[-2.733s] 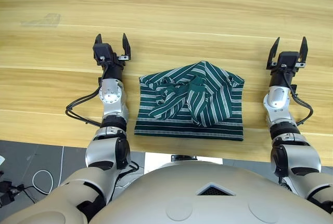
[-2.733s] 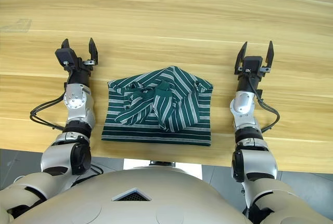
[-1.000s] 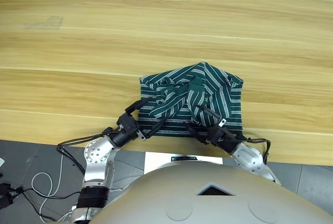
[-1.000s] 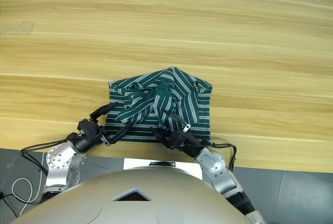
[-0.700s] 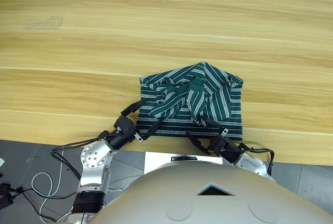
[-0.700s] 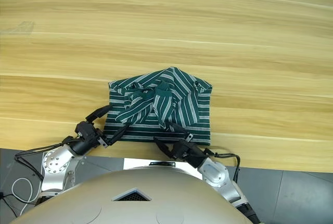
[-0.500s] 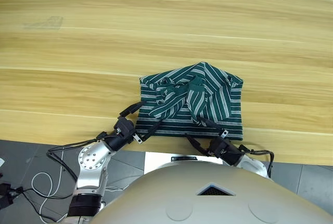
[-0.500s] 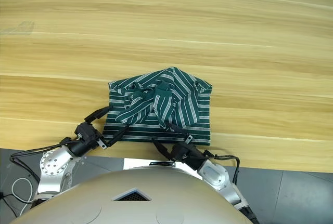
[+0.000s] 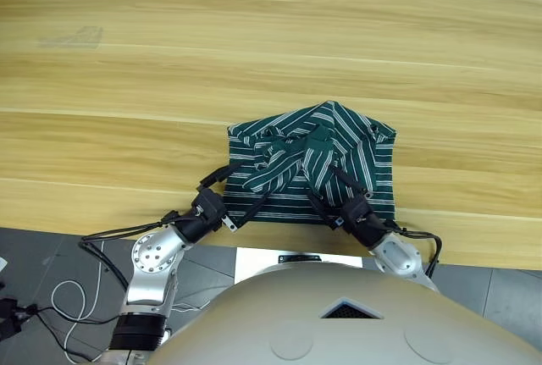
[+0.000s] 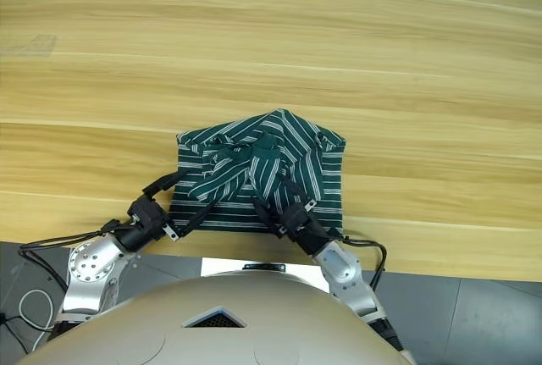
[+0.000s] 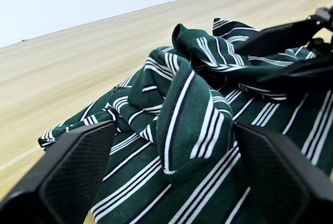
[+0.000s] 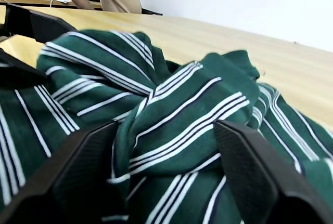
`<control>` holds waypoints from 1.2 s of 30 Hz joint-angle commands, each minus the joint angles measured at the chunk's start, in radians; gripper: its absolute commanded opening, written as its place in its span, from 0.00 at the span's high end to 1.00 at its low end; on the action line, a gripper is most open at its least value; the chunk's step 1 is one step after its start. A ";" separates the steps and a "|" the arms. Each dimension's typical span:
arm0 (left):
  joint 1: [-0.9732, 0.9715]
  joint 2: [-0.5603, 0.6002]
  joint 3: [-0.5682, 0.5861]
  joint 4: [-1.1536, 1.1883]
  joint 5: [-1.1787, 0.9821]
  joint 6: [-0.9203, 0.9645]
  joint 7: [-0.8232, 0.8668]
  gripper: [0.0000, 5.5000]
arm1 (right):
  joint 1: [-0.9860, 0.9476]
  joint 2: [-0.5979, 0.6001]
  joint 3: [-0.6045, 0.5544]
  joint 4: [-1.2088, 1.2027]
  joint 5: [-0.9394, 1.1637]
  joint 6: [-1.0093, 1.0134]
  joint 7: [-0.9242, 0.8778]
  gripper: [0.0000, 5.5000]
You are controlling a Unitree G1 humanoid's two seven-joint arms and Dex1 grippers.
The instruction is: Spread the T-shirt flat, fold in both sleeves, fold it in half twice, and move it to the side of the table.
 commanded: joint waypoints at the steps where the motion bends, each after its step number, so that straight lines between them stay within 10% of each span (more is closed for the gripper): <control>1: -0.010 0.006 -0.006 -0.001 0.014 0.017 0.015 0.29 | 0.008 0.011 -0.005 0.024 0.007 -0.011 -0.010 0.38; 20: 0.034 0.024 -0.022 -0.048 0.000 0.010 0.009 0.83 | 0.076 0.000 0.010 0.021 -0.028 -0.004 -0.022 0.38; 25: 0.028 0.019 -0.030 -0.050 -0.003 0.012 0.014 0.99 | 0.071 0.011 0.001 0.028 -0.037 0.008 -0.048 0.55; 36: 0.025 -0.013 -0.030 -0.035 -0.030 -0.005 0.036 1.00 | 0.089 -0.032 -0.004 -0.024 -0.051 0.014 -0.031 0.91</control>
